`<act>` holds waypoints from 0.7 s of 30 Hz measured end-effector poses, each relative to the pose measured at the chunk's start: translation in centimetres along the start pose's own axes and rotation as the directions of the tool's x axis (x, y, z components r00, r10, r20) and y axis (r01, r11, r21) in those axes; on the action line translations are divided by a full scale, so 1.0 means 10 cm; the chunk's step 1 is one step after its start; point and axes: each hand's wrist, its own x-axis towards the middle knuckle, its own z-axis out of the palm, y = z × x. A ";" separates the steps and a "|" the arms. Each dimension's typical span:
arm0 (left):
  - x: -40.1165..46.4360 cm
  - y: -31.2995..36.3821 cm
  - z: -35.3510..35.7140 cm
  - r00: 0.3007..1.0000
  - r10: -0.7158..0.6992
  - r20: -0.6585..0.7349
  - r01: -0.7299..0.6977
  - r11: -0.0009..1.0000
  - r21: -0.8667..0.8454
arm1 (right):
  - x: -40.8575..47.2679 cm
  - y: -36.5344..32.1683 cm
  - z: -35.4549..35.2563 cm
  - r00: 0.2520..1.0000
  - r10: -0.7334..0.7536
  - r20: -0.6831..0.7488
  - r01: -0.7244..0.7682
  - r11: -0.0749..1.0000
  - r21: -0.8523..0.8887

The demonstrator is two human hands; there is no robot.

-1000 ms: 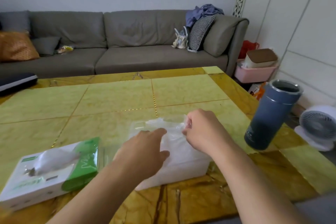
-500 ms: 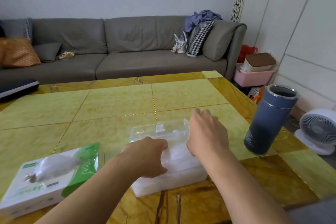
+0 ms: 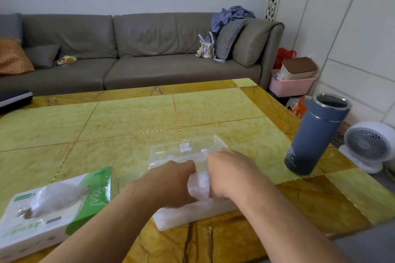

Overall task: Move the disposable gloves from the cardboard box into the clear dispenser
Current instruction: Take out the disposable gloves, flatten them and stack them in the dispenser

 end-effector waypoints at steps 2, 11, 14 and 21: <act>0.00 0.00 -0.01 0.999 0.031 0.016 -0.031 0.999 0.026 | 0.04 -0.04 -0.01 0.995 0.005 0.103 -0.002 1.000 -0.026; -0.06 -0.19 -0.24 0.984 0.172 0.049 -0.175 0.982 0.069 | 0.30 -0.16 -0.02 0.952 0.023 0.306 0.013 0.993 -0.115; -0.20 -0.10 -0.31 0.980 0.190 -0.066 -0.174 0.965 0.196 | 0.35 -0.21 -0.02 0.926 0.048 0.374 0.016 0.986 -0.167; -0.18 0.03 -0.24 0.996 0.031 -0.089 -0.011 0.976 0.219 | 0.37 -0.23 -0.03 0.901 0.064 0.428 0.022 0.981 -0.191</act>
